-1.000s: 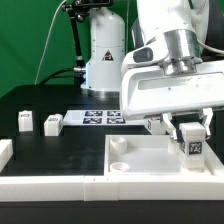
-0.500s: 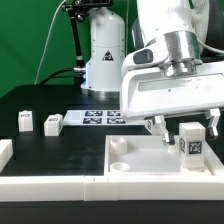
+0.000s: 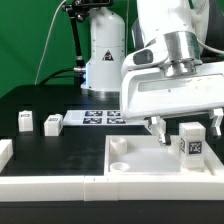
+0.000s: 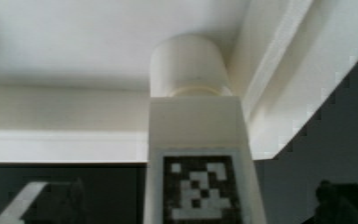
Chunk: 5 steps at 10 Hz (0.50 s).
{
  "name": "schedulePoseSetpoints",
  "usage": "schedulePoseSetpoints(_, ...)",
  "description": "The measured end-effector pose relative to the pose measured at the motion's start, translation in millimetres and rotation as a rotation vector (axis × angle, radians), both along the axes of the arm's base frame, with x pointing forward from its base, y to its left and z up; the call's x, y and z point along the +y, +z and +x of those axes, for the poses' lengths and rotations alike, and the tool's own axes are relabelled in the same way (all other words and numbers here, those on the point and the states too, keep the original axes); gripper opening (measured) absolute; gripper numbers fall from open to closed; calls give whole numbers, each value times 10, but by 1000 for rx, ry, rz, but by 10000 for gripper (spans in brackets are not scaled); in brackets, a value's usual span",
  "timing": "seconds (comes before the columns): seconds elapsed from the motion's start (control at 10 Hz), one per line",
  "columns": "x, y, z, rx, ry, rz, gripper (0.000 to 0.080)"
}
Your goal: Assemble one leg
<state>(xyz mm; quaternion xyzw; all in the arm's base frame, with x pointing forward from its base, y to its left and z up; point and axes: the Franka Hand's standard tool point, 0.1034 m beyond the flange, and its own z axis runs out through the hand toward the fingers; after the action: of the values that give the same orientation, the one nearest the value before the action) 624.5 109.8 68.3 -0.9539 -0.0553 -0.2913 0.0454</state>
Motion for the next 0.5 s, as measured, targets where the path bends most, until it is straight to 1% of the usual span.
schedulePoseSetpoints(0.2, -61, 108, 59, 17, -6, 3, 649)
schedulePoseSetpoints(0.4, -27, 52, 24, 59, 3, 6, 649)
schedulePoseSetpoints(0.5, -28, 50, 25, 63, 4, 7, 649)
